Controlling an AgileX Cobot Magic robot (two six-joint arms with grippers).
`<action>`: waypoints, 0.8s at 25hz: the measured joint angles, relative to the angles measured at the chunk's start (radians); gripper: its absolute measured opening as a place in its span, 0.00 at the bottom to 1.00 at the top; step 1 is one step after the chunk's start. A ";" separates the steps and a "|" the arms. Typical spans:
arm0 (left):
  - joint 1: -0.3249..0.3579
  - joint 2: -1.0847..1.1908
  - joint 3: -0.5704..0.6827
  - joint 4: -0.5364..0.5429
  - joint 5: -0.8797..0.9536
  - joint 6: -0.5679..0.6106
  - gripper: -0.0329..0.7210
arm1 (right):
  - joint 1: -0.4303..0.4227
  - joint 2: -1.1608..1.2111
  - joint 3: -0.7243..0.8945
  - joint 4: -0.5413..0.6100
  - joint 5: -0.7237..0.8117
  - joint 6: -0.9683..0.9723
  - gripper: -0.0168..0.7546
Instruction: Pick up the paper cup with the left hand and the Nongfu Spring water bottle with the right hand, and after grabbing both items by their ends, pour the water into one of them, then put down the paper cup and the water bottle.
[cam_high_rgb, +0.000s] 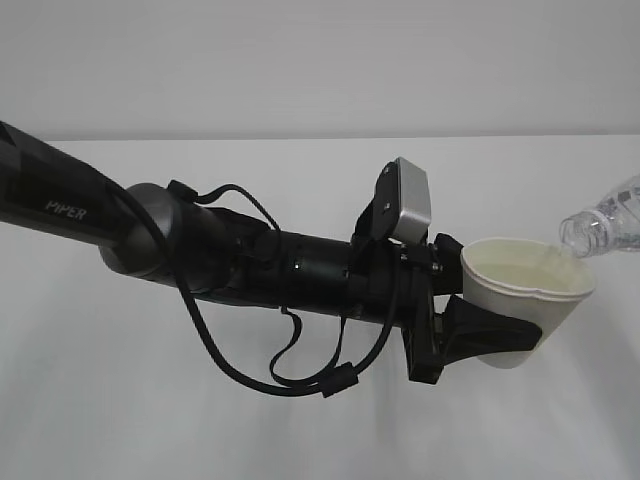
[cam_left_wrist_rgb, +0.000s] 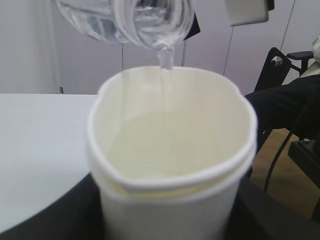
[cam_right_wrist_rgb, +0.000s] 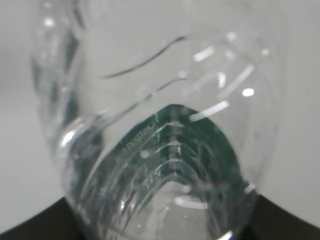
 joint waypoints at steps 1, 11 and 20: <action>0.000 0.000 0.000 0.000 0.000 0.000 0.60 | 0.000 0.000 0.000 0.000 0.000 0.000 0.52; 0.000 0.000 0.000 0.002 0.002 0.000 0.60 | 0.000 0.000 0.000 0.000 0.000 -0.002 0.52; 0.000 0.000 0.000 0.002 0.002 0.000 0.60 | 0.000 -0.002 0.000 0.000 -0.012 0.109 0.52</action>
